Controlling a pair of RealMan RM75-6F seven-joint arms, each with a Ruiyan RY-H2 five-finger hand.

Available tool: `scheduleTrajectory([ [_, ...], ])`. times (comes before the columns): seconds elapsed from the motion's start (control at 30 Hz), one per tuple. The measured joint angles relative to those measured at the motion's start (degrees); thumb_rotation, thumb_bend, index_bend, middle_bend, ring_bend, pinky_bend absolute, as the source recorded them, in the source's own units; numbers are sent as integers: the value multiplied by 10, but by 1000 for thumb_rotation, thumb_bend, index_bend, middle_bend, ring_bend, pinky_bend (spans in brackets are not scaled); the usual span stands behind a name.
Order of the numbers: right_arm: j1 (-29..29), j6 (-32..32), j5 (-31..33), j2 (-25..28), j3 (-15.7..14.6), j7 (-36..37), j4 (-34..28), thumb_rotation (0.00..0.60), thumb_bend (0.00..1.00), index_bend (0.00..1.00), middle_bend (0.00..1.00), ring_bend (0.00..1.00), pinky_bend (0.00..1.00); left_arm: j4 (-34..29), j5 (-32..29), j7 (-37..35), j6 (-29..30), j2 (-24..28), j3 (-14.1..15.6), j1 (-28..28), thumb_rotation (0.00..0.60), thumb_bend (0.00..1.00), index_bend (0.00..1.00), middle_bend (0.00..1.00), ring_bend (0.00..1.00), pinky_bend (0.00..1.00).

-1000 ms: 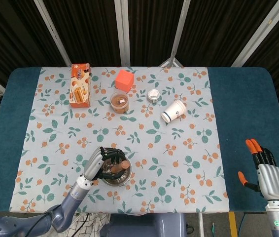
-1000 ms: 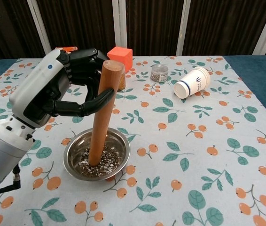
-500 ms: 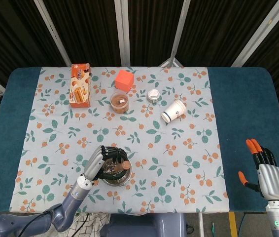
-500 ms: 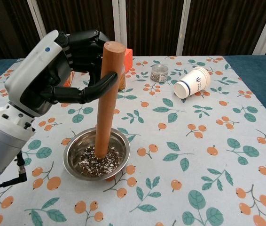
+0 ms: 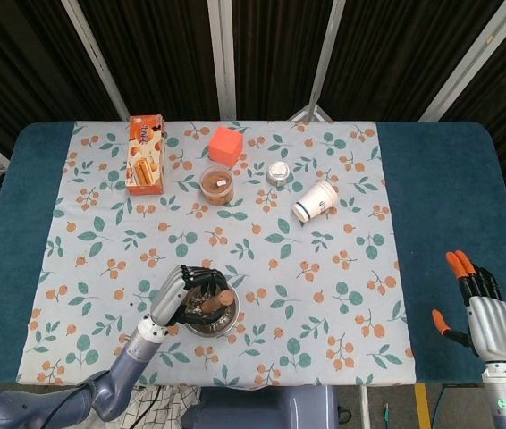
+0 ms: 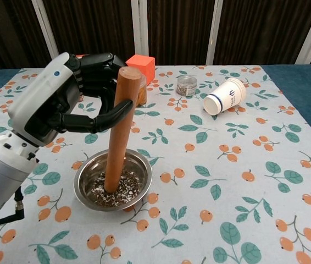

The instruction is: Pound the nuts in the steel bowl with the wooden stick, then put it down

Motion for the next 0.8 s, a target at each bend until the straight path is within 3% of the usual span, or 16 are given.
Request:
scheduleTrajectory([
  [0.8, -2, 5, -6, 0, -2, 2, -1, 600, 367, 0, 0, 0, 0, 10, -7, -3, -3, 2, 6, 9, 600, 835, 666, 796, 625, 725],
])
